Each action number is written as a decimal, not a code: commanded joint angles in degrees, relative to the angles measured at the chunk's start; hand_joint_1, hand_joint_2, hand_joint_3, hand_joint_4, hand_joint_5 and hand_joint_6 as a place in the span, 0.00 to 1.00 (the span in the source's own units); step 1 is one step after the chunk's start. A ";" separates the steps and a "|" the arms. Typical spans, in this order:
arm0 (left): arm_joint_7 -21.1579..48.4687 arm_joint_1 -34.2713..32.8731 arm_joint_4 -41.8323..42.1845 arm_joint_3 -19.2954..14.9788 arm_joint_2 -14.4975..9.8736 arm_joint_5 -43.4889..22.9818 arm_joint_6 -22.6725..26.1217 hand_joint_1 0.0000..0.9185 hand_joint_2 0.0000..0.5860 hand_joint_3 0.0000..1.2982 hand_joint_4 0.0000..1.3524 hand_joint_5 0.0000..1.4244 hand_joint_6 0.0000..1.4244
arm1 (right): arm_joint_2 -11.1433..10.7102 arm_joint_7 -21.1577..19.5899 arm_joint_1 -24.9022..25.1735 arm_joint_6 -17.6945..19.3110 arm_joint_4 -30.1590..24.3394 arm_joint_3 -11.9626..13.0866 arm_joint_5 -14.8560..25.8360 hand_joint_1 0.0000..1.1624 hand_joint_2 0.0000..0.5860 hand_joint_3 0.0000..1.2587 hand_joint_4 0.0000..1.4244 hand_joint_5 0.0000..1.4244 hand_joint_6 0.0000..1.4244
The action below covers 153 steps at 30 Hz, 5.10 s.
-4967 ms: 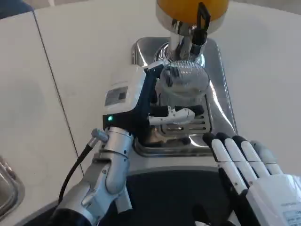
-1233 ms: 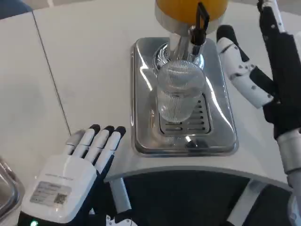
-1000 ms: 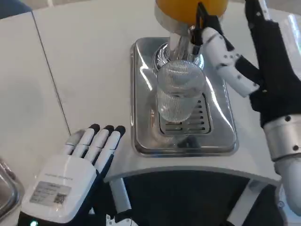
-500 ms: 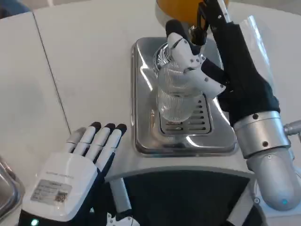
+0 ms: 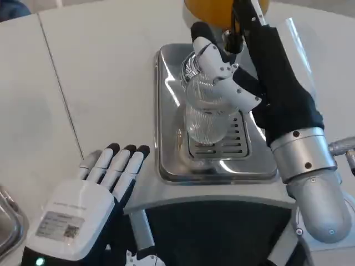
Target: Grasp the cup under the faucet to collect the drink, then remove the cup.
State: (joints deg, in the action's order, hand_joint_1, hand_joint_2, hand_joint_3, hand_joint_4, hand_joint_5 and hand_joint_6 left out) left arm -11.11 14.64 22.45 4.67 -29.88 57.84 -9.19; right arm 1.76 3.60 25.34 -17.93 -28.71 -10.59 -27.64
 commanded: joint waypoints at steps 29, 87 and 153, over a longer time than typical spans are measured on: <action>-1.71 0.31 -0.33 -2.40 0.90 -3.26 -1.68 0.13 0.11 0.00 0.00 0.00 0.04 | -13.98 18.28 7.20 -10.74 -5.66 -11.67 -17.21 0.09 0.74 0.08 0.00 0.00 0.04; -1.30 -20.30 -12.38 4.84 6.83 -2.57 7.21 0.08 0.10 0.00 0.00 0.02 0.06 | 5.14 18.47 -4.34 -12.02 -13.99 -6.03 -36.46 0.21 0.92 0.00 0.00 0.00 0.00; -6.70 -40.66 -44.12 8.03 17.87 -25.46 -11.15 0.45 0.05 0.00 0.00 0.08 0.11 | -4.61 8.79 -76.23 30.78 -30.92 18.52 -5.31 0.36 0.65 0.00 0.00 0.00 0.00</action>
State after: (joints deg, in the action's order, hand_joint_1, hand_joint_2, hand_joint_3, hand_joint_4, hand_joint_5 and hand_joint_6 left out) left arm -16.81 -25.04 -19.94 12.01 -12.32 31.88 -19.06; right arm -2.62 12.86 -49.44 11.84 -59.21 7.88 -33.31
